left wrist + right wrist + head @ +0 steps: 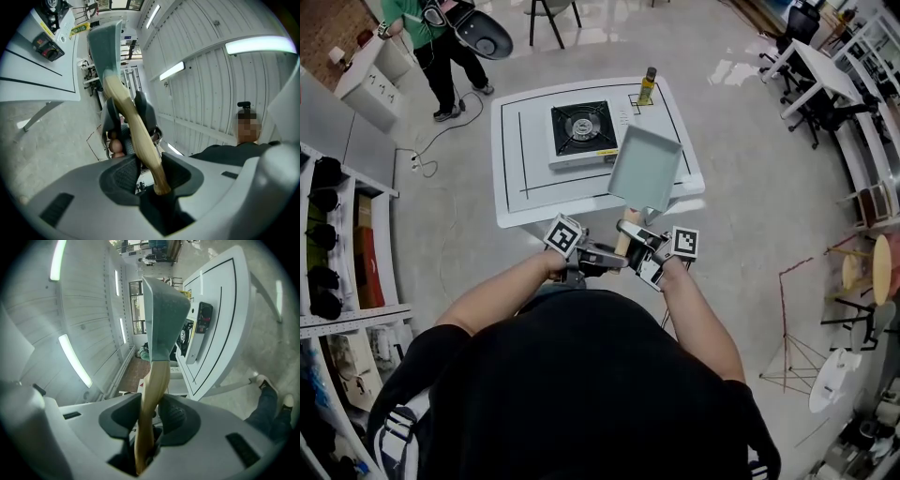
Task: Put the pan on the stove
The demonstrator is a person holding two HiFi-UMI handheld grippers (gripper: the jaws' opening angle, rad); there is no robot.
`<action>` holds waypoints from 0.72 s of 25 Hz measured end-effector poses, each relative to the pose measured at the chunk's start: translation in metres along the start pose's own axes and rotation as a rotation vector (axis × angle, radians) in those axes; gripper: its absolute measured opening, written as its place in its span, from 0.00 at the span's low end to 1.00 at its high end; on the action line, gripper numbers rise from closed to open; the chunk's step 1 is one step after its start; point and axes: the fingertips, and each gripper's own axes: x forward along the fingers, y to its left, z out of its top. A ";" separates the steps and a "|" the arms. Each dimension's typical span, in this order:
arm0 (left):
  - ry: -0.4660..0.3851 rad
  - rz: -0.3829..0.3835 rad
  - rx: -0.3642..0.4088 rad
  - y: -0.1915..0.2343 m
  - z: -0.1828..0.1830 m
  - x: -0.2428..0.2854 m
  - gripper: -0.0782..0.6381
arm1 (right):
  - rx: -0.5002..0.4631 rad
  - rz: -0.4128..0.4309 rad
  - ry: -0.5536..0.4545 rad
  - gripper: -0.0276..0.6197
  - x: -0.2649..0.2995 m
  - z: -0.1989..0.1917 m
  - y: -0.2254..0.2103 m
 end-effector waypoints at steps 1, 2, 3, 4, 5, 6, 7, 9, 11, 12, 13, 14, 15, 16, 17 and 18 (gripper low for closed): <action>-0.001 -0.007 -0.010 0.001 0.001 0.000 0.31 | 0.000 -0.001 -0.001 0.22 0.000 0.002 -0.001; -0.005 -0.016 -0.023 0.001 0.001 0.001 0.31 | 0.001 -0.001 -0.003 0.22 0.001 0.003 -0.001; -0.008 -0.021 -0.030 0.002 0.000 0.000 0.31 | 0.001 0.002 -0.006 0.22 0.001 0.003 -0.003; -0.007 -0.020 -0.029 0.005 0.000 -0.001 0.31 | 0.002 0.006 -0.010 0.22 0.001 0.003 -0.006; -0.004 -0.018 -0.026 0.009 0.001 -0.002 0.31 | 0.005 0.008 -0.014 0.22 0.001 0.005 -0.009; -0.001 -0.022 -0.029 0.013 0.004 -0.003 0.31 | 0.007 0.008 -0.017 0.22 0.002 0.010 -0.013; -0.001 -0.029 -0.036 0.016 0.010 -0.005 0.31 | 0.009 0.006 -0.019 0.22 0.005 0.016 -0.016; 0.000 -0.040 -0.050 0.019 0.027 -0.009 0.31 | 0.016 0.000 -0.021 0.22 0.012 0.033 -0.016; 0.010 -0.023 -0.045 0.025 0.041 -0.014 0.31 | 0.024 -0.004 -0.024 0.22 0.019 0.046 -0.016; 0.020 -0.006 -0.033 0.029 0.046 -0.016 0.31 | 0.028 -0.004 -0.028 0.22 0.021 0.051 -0.016; 0.027 0.004 -0.025 0.031 0.050 -0.018 0.31 | 0.031 -0.002 -0.032 0.22 0.022 0.055 -0.017; 0.029 -0.001 -0.028 0.033 0.053 -0.018 0.31 | 0.033 -0.002 -0.036 0.22 0.023 0.059 -0.017; 0.025 -0.017 -0.040 0.033 0.056 -0.018 0.31 | 0.035 -0.001 -0.039 0.22 0.024 0.062 -0.018; 0.020 -0.035 -0.055 0.033 0.059 -0.018 0.31 | 0.036 0.000 -0.042 0.22 0.025 0.066 -0.019; 0.017 -0.046 -0.066 0.033 0.063 -0.018 0.31 | 0.037 0.000 -0.044 0.22 0.026 0.069 -0.019; 0.017 -0.048 -0.071 0.034 0.066 -0.019 0.31 | 0.039 -0.001 -0.046 0.22 0.028 0.073 -0.020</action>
